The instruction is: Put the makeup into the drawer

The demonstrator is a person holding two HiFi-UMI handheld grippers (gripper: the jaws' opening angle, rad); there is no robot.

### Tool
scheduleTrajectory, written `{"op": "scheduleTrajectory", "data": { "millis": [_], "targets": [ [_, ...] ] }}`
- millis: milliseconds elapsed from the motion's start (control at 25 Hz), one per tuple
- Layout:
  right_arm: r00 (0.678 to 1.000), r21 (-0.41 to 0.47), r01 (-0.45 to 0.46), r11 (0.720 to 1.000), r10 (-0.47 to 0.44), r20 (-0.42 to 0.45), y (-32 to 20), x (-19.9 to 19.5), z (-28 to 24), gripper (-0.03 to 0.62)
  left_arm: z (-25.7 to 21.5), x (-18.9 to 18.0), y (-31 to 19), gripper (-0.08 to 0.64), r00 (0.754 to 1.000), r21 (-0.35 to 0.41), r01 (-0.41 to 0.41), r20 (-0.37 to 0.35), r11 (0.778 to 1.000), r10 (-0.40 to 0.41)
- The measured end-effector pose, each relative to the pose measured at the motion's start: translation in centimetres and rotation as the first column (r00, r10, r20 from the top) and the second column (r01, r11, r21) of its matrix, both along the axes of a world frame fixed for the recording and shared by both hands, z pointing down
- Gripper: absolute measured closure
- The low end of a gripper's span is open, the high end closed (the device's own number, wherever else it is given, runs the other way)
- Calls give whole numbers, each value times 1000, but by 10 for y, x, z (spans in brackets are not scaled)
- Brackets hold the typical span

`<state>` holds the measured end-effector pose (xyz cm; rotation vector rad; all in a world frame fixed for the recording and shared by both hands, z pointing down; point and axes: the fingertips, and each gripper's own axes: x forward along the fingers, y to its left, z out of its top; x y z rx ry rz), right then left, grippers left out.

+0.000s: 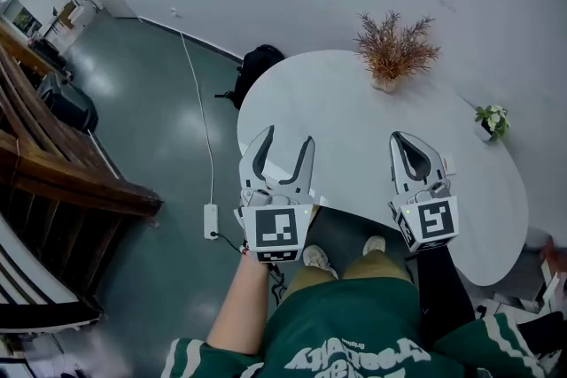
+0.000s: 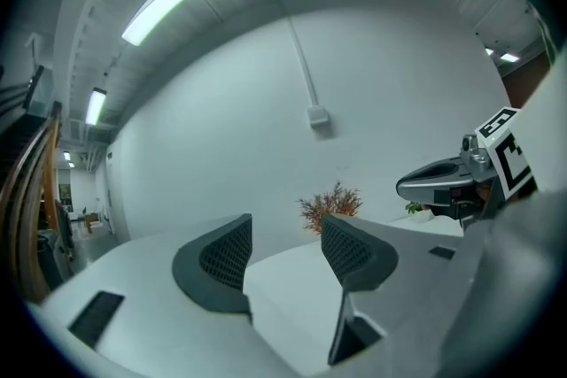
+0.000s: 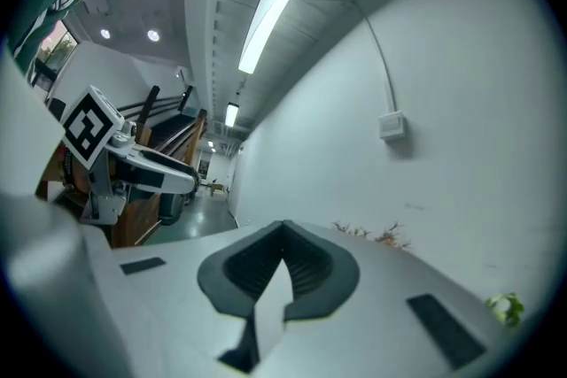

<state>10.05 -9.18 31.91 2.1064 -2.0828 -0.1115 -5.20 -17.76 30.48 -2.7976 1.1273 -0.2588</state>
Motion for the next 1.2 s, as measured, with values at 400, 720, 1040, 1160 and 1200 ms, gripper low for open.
{"op": "scheduleTrajectory", "data": {
  "millis": [400,720,1040,1160,1200],
  "targets": [
    [987,-10,-159,987,159,6,73,131,-2,588,-6,151,53,307,980,2,-197,-7,980,197],
    [972,9,-232,973,232,23,125,227,-1,588,-6,262,106,304,952,6,-306,-6,952,306],
    [960,26,-279,960,277,44,164,292,5,588,13,330,144,302,928,-31,-372,-15,928,371],
    [956,20,-290,957,289,54,171,306,9,589,27,345,155,299,918,-61,-396,9,916,397],
    [955,16,-291,956,290,57,173,309,11,589,33,350,158,299,912,-78,-407,25,910,410]
  ]
}}
